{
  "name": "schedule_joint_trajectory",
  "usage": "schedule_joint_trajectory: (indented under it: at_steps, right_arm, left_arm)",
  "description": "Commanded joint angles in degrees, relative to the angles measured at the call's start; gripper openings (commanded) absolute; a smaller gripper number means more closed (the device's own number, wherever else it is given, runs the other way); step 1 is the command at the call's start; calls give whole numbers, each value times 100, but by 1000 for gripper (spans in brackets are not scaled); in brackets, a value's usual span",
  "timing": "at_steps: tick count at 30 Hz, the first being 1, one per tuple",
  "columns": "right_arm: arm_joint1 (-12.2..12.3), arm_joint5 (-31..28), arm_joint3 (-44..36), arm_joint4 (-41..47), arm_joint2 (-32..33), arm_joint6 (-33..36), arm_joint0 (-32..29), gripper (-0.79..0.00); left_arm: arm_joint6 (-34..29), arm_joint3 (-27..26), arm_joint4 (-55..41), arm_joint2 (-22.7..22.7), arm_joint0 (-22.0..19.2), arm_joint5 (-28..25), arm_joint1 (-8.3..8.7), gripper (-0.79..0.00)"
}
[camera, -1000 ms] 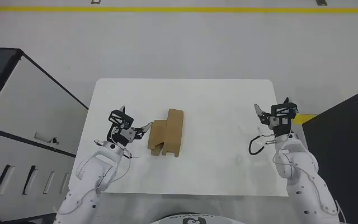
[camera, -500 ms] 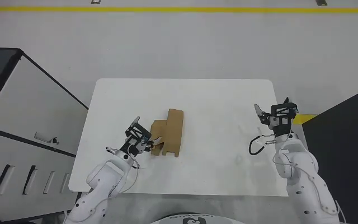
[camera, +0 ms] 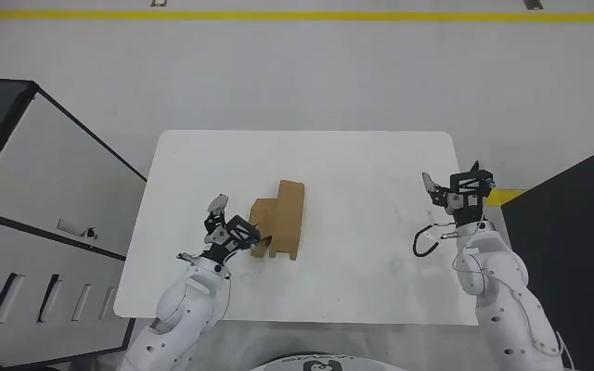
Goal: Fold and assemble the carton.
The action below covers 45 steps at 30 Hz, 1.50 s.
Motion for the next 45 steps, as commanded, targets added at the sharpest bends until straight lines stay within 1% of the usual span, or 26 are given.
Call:
schedule_joint_trajectory:
  at_steps: [1,3,4,6,9,10,17,20,23,25,33,37,42,45]
  right_arm:
    - [0,0,0,0,0,0,0,0]
    - [0,0,0,0,0,0,0,0]
    - [0,0,0,0,0,0,0,0]
    - [0,0,0,0,0,0,0,0]
    - [0,0,0,0,0,0,0,0]
    - [0,0,0,0,0,0,0,0]
    - [0,0,0,0,0,0,0,0]
    - [0,0,0,0,0,0,0,0]
    - [0,0,0,0,0,0,0,0]
    - [0,0,0,0,0,0,0,0]
    - [0,0,0,0,0,0,0,0]
    - [0,0,0,0,0,0,0,0]
    - [0,0,0,0,0,0,0,0]
    - [0,0,0,0,0,0,0,0]
  left_arm:
    - [1,0,7,0,0,-4,0,0]
    - [-12,22,155,-2,-10,-6,6,0]
    - [-76,59,658,44,-21,13,19,0]
    - [-165,55,810,206,14,72,-2,0]
    - [-563,114,1672,369,-19,141,-10,0]
    - [-594,108,1778,390,-27,147,-10,0]
    - [-594,108,1778,390,-27,147,-10,0]
    - [-432,147,1787,490,-38,-65,-12,0]
    - [-587,147,2086,605,-52,-288,-17,0]
    - [-768,114,2103,626,-60,-298,-31,0]
    - [-791,151,2034,616,-83,-341,-37,0]
    - [-1010,109,2244,741,-96,-683,-49,0]
    - [-1574,-38,1951,821,-124,-1179,-96,0]
    - [-1580,-45,1958,823,-133,-1223,-95,0]
